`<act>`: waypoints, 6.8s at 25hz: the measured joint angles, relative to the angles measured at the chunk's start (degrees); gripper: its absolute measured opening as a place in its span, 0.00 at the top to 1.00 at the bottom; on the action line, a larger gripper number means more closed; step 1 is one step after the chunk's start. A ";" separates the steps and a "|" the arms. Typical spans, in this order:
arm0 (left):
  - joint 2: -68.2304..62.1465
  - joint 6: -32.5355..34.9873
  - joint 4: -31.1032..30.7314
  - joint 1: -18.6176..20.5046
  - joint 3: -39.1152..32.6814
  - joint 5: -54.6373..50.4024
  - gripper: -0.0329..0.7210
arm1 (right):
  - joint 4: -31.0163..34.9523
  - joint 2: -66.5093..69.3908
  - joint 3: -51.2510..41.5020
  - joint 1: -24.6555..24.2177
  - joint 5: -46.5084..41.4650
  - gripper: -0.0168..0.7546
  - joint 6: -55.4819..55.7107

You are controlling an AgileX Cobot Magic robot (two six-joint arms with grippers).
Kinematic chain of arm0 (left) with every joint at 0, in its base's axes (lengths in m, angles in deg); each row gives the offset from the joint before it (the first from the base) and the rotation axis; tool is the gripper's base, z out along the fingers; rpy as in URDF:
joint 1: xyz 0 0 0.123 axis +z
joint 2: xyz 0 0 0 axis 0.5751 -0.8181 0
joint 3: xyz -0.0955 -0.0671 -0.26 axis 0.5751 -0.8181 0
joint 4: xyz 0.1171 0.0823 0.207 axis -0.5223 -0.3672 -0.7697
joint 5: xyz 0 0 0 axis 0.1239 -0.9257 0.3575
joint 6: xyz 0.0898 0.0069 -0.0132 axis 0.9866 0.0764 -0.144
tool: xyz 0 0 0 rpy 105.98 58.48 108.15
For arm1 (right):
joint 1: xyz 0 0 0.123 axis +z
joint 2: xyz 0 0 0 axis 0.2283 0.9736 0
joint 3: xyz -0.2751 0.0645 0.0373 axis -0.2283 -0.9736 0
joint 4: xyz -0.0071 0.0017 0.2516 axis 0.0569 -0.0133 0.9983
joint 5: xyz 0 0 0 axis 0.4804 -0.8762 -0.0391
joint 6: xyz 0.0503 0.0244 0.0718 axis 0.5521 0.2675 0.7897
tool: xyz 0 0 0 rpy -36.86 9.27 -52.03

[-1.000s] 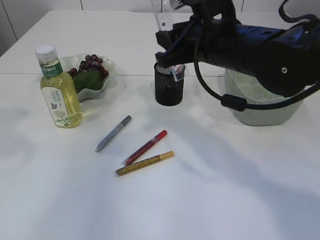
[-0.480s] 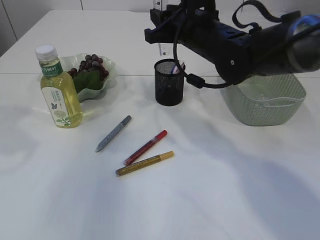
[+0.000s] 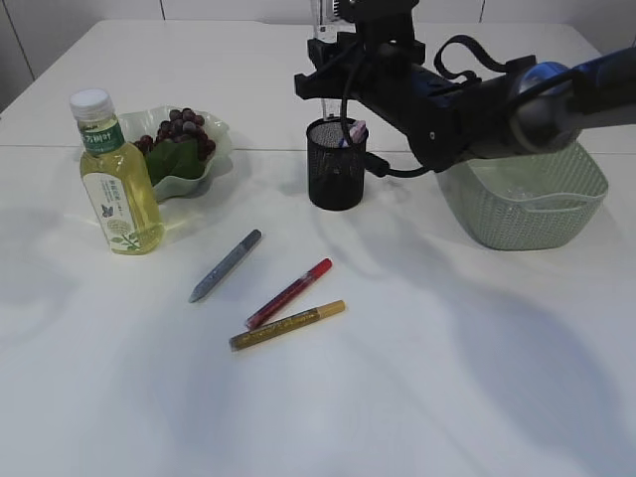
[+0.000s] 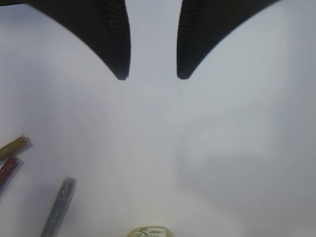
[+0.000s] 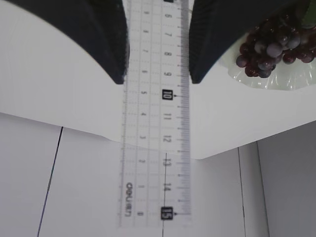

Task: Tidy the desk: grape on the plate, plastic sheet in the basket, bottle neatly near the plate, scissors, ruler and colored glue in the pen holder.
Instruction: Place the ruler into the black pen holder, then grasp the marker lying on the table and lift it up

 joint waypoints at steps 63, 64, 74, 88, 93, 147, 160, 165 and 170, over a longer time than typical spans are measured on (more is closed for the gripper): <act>-0.04 0.00 0.00 0.00 0.00 1.80 0.64 | 0.46 1.42 9.00 -1.00 -13.48 0.44 -0.21; -0.04 0.00 0.00 0.00 0.00 1.80 0.64 | 0.46 -0.52 9.00 -1.00 -16.55 0.44 -0.21; -0.04 0.00 0.00 0.00 0.00 1.59 0.64 | 1.20 -21.96 9.00 -1.00 -53.25 0.44 -0.21; -0.04 0.00 1.37 -3.06 0.00 -1.06 0.64 | 5.00 -31.82 9.13 -1.00 -101.04 0.44 -0.21; -0.04 0.00 2.26 -6.41 0.00 -1.00 0.64 | 6.28 -31.82 9.13 -1.00 -102.01 0.44 1.75; -53.59 8.63 3.25 -12.08 41.44 -2.41 0.55 | 17.38 -56.63 -21.10 -1.00 -102.10 0.44 9.43; -54.38 11.58 6.25 -10.68 41.58 -2.49 0.55 | 17.38 -56.63 -21.10 -1.00 -102.10 0.44 9.48; -56.06 11.58 6.85 -10.68 41.58 -2.49 0.55 | 17.38 -56.63 -21.10 -1.00 -102.10 0.44 9.48; -56.58 11.62 7.22 -10.68 41.58 -2.49 0.55 | 17.38 -56.63 -21.10 -1.00 -102.10 0.44 9.48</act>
